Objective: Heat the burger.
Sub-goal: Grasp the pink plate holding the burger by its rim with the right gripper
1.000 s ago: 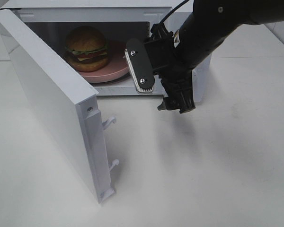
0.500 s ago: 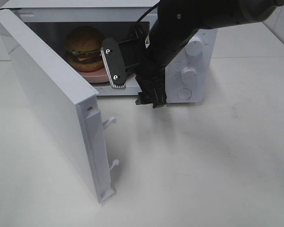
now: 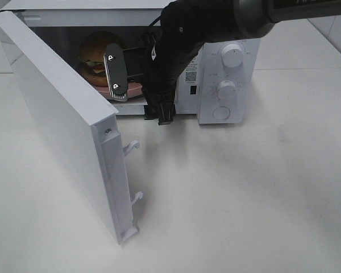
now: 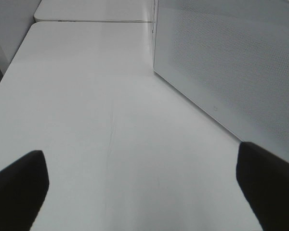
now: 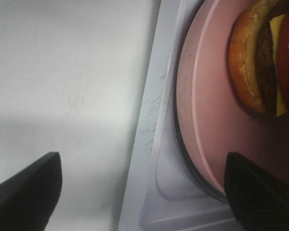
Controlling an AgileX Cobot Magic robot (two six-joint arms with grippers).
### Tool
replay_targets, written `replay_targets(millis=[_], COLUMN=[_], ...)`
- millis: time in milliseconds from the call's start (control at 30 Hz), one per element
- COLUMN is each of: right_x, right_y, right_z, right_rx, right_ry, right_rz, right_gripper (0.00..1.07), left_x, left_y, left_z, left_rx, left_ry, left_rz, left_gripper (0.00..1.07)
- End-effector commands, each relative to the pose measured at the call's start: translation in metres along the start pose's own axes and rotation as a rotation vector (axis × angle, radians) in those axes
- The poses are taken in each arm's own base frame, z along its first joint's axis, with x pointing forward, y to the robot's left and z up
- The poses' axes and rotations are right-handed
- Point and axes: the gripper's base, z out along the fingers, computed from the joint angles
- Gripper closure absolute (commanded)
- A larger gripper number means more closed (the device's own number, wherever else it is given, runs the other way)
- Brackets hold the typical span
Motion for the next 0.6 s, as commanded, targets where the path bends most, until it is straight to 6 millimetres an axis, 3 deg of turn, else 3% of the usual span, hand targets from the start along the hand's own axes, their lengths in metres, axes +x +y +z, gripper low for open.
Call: replay_targets(millis=[33, 600], right_x=[-0.003, -0.012], right_y=[-0.005, -0.027], right_z=[0.009, 0.033], right_rx=[0.002, 0.023], right_ry=[0.011, 0.016], right_rz=[0.028, 0.061], right_gripper=[0.21, 0.24], left_x=[0.001, 0.001], left_y=[-0.001, -0.001], left_z=[-0.002, -0.002], left_rx=[0.005, 0.005], left_ry=[-0.023, -0.023], left_rz=[-0.002, -0.002], left_gripper=[0.09, 0.09])
